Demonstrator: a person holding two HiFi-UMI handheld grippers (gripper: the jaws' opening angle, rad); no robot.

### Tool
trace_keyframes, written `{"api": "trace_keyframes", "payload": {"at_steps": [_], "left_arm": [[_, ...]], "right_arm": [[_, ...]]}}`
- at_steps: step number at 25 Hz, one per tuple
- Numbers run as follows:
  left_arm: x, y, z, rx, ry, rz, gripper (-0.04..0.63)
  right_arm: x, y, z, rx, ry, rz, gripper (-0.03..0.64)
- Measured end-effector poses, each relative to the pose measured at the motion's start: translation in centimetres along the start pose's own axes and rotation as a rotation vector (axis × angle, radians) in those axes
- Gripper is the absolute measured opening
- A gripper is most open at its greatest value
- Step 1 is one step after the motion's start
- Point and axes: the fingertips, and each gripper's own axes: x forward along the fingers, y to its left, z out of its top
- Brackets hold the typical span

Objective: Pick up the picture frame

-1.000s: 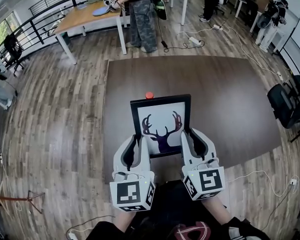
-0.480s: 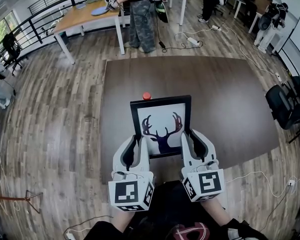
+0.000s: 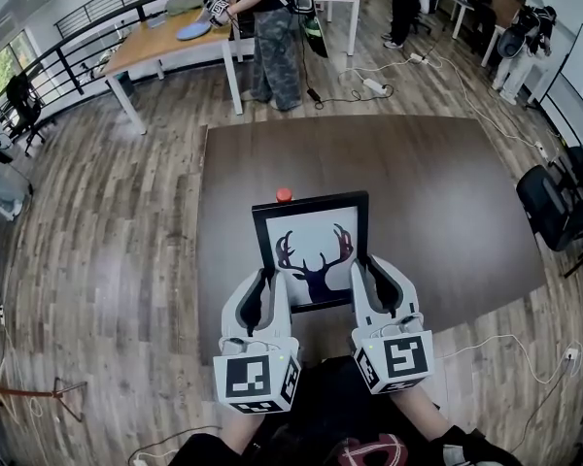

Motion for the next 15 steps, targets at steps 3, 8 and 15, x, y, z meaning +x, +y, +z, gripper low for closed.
{"api": "trace_keyframes", "payload": {"at_steps": [3, 8, 15], "left_arm": [[0.15, 0.00, -0.20, 0.006, 0.014, 0.002, 0.080], [0.09, -0.04, -0.12, 0.006, 0.017, -0.002, 0.080], [0.26, 0.04, -0.52, 0.010, 0.027, 0.007, 0.080]], "right_arm": [[0.01, -0.03, -0.03, -0.003, 0.003, -0.003, 0.072], [-0.05, -0.03, 0.01, -0.005, 0.006, -0.006, 0.072], [0.09, -0.04, -0.31, -0.006, 0.006, -0.002, 0.072]]}}
